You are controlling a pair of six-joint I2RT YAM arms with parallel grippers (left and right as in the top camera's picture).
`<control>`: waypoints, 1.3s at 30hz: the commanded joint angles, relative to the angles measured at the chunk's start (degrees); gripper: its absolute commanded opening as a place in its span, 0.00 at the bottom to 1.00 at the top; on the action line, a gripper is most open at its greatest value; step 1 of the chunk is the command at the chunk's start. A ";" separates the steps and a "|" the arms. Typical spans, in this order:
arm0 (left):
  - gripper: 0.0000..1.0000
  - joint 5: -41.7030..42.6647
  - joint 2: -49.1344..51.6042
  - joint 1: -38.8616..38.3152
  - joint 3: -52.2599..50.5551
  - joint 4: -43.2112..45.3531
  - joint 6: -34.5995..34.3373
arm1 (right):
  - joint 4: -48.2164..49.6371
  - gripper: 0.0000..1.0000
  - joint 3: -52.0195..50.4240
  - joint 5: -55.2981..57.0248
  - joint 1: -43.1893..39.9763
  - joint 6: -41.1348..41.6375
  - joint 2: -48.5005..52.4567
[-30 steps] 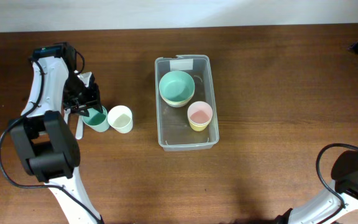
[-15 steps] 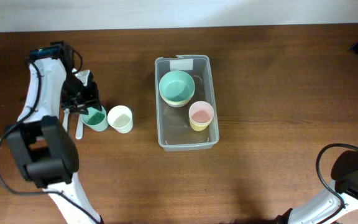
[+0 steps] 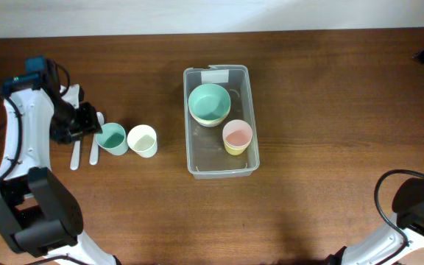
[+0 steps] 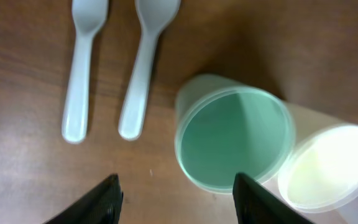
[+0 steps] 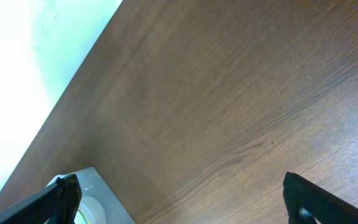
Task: Pack container
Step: 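Lower the left gripper onto the green cup and grasp it, then carry the green cup into the container onto the pink cup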
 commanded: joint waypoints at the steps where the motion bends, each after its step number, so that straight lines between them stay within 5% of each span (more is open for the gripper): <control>1: 0.59 1.70 0.39 0.17 -5.01 4.96 0.52 | 0.15 0.99 0.11 0.11 -0.15 -0.13 0.26; 15: 0.43 2.16 0.63 0.17 -11.80 14.23 0.50 | 0.15 0.99 0.11 0.11 -0.15 -0.13 0.26; 23: 0.01 4.72 0.59 0.72 -8.57 12.09 0.50 | 0.15 0.99 0.11 0.11 -0.15 -0.13 0.26; 32: 0.01 4.33 0.59 1.25 20.39 -5.64 0.50 | 0.15 0.99 0.11 0.11 -0.15 -0.13 0.26; 39: 0.01 9.86 0.55 -11.45 39.52 -18.27 0.96 | 0.15 0.99 0.11 0.11 -0.15 -0.13 0.26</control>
